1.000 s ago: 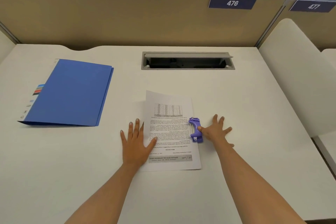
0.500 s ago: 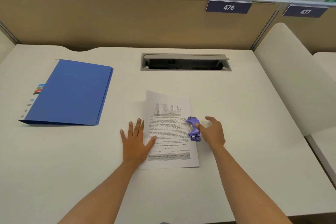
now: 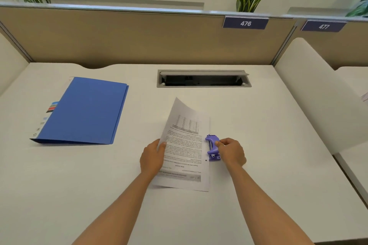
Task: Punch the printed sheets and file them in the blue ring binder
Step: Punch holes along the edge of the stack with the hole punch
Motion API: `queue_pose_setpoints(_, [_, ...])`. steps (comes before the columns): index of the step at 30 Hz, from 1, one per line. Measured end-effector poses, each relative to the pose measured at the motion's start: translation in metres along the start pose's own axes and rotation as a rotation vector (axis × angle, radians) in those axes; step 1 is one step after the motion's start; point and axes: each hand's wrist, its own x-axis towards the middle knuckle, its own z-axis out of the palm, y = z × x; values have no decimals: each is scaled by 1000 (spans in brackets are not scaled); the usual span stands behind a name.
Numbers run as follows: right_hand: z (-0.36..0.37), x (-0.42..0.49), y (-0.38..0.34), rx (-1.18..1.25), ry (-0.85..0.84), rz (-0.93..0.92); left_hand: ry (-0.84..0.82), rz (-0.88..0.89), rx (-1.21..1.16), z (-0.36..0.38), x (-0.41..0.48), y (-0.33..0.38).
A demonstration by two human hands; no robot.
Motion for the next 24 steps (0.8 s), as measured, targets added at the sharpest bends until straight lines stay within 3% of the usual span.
queue_pose_setpoints(5, [-3, -2, -4, -44, -4, -29, 42, -56, -84, -34, 11, 5])
queue_pose_setpoints(9, [-6, -5, -8, -91, 30, -130, 37, -30, -20, -64, 19, 15])
queue_pose_setpoints(14, [-8, -30, -48, 136, 202, -616, 10, 116, 256, -100, 21, 38])
queue_pose_setpoints(17, [-15, -52, -93, 152, 303, -966, -11, 231, 471, -114, 21, 54])
queue_pose_setpoints(21, [-18, -75, -136, -201, 359, -1355, -8, 374, 724, -121, 20, 73])
queue_pose_setpoints(24, [-8, -87, -150, -543, 166, -1326, 10, 484, 809, -124, 20, 78])
